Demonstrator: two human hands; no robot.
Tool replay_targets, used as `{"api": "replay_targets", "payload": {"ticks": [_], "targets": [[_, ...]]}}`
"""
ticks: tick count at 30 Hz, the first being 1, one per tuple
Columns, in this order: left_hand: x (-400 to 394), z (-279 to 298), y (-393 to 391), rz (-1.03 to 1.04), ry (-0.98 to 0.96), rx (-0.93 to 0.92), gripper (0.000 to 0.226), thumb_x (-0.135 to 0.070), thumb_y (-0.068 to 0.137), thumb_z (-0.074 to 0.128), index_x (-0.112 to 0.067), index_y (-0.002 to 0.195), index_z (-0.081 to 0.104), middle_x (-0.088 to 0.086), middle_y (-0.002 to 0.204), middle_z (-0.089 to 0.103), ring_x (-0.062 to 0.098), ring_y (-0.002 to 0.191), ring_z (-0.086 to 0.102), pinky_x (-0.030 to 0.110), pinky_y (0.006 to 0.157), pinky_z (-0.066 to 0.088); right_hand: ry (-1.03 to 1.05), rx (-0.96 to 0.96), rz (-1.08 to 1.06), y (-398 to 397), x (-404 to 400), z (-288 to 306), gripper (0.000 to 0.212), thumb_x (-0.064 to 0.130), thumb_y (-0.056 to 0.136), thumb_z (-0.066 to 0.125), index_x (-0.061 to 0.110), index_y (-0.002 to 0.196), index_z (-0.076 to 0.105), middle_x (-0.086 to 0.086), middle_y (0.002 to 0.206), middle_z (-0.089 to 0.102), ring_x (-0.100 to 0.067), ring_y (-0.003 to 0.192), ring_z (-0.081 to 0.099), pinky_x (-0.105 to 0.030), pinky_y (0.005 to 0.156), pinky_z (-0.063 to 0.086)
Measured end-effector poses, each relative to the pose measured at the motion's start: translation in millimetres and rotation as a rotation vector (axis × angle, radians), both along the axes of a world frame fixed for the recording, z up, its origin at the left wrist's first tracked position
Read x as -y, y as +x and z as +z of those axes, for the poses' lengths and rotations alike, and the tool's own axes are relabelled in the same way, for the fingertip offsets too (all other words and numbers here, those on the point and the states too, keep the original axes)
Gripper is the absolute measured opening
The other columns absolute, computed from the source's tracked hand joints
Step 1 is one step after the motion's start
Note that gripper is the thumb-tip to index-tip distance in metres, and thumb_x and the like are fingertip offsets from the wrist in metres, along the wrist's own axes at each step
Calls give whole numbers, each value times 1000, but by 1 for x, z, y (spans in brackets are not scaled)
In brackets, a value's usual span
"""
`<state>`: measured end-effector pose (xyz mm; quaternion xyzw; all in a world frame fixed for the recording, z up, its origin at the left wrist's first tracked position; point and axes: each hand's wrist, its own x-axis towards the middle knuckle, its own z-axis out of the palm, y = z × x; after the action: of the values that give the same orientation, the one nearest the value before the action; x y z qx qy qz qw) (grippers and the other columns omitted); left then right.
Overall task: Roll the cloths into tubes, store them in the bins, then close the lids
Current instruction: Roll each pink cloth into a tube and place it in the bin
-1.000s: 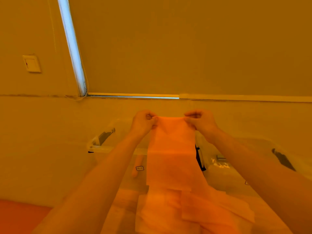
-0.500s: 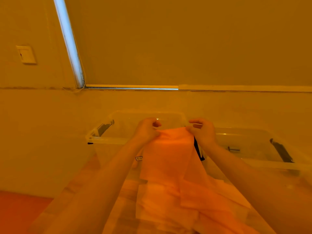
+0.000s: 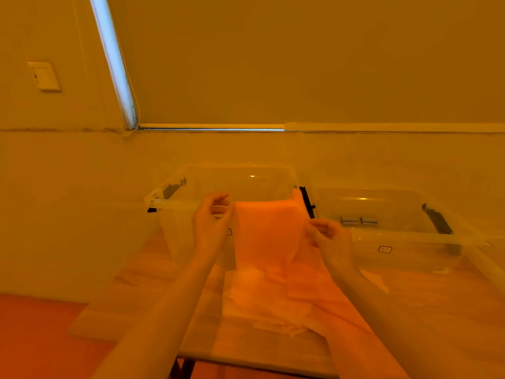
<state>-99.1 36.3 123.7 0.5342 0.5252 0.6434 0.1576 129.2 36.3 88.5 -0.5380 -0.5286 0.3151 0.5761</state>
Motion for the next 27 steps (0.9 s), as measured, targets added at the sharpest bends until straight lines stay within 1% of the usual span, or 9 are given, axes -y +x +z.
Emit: {"api": "replay_targets", "payload": {"ticks": [4,7,10,12,14,16,19,23,27], "targets": [[21,-39,-1,-53,-146,123,28,-18,85,69,-17,111,57,-1,108,61,8,90,60,16,68,46,-42,18,28,-5,7,-12,24,17,85,71,12,107,65,-3,105,66,-18,97,63,-41,88,55],[23,-62,-2,-190,-260,105,21,-15,85,69,-21,104,61,-4,122,56,16,109,57,18,74,47,-71,43,22,-7,7,-18,18,19,85,71,15,101,65,-1,102,65,-18,96,62,-42,89,54],[21,-72,-4,-300,-347,-9,24,-13,85,67,-28,104,65,-19,120,50,14,116,49,37,95,49,-90,61,62,-7,8,-22,18,21,87,69,17,104,67,0,106,65,-18,100,62,-35,88,52],[19,-72,-3,-343,-376,-47,27,-12,86,67,-31,104,65,-15,122,53,12,114,51,44,100,47,-104,69,127,-8,10,-22,20,19,88,67,17,108,67,1,111,64,-15,102,60,-28,87,49],[18,-71,-2,-362,-397,-71,28,-12,87,66,-33,104,64,-9,125,55,12,113,53,42,100,47,-127,76,189,-10,13,-23,23,14,89,65,15,113,66,3,112,61,-7,96,58,-21,81,48],[19,-72,-1,-373,-421,-91,29,-10,87,64,-34,104,62,-7,124,57,15,114,55,37,99,48,-148,85,213,-11,14,-24,25,10,90,64,12,115,66,5,109,59,1,88,54,-14,70,46],[24,-74,-1,-379,-425,-112,30,-8,88,63,-31,107,61,-8,121,59,10,111,56,29,97,49,-168,105,194,-11,17,-27,26,8,89,64,11,115,66,6,108,58,0,88,52,-10,62,41],[37,-75,-1,-372,-393,-109,29,-6,88,62,-25,110,62,-13,113,59,-4,98,55,11,78,50,-139,54,182,-8,28,-31,24,6,85,69,12,107,66,6,103,60,3,84,55,-11,59,45],[54,-78,-2,-409,-399,-79,29,-8,87,65,-30,107,63,-19,115,57,-3,104,55,20,86,52,-87,-1,185,-5,44,-33,22,1,81,71,13,99,65,4,100,63,-5,85,59,-13,61,49]]}}
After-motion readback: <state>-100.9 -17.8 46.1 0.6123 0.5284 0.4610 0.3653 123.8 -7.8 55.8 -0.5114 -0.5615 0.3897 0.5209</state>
